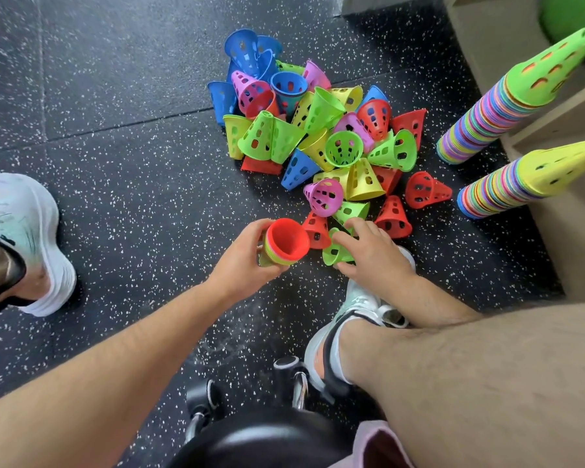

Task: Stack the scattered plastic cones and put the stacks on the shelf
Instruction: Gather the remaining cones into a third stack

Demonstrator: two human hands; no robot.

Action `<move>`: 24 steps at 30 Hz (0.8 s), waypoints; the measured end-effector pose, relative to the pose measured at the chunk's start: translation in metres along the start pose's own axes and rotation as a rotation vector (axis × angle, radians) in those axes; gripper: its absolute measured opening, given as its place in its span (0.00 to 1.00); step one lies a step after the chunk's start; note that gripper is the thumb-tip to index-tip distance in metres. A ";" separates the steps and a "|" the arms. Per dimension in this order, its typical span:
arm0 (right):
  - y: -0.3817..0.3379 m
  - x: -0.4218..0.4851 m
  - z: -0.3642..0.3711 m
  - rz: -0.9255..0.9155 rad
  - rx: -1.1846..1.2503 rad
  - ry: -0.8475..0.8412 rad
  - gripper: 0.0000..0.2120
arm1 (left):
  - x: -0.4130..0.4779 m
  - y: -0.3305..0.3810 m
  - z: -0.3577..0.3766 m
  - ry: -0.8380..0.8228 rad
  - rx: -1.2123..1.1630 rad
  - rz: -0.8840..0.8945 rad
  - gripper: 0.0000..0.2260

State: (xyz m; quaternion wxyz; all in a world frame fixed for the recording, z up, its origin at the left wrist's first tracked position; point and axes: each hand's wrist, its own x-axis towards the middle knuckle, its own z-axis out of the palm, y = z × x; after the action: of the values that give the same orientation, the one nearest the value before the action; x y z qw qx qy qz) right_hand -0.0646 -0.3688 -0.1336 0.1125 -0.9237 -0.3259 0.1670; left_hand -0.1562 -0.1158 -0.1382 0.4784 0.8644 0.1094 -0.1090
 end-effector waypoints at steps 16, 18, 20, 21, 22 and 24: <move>-0.018 -0.005 -0.043 -0.047 0.585 0.376 0.17 | -0.002 0.002 -0.002 0.010 0.002 -0.022 0.32; -0.032 0.002 -0.046 -0.073 0.627 0.356 0.16 | -0.001 0.003 -0.001 0.010 -0.003 -0.015 0.32; -0.043 0.010 -0.044 -0.118 0.613 0.310 0.16 | 0.000 0.003 0.000 0.012 -0.015 -0.017 0.32; -0.046 0.014 -0.041 -0.140 0.585 0.274 0.16 | 0.000 0.003 0.000 0.015 -0.019 -0.019 0.32; -0.047 0.017 -0.037 -0.153 0.555 0.236 0.17 | 0.001 0.003 -0.001 0.020 -0.019 -0.022 0.32; -0.045 0.021 -0.029 -0.136 0.532 0.216 0.19 | 0.000 0.002 -0.003 0.037 -0.007 -0.029 0.31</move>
State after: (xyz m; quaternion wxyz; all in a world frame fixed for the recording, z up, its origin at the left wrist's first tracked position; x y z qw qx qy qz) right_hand -0.0631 -0.3237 -0.0975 0.3956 -0.8503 -0.3181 0.1392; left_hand -0.1552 -0.1147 -0.1352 0.4777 0.8630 0.1309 -0.0995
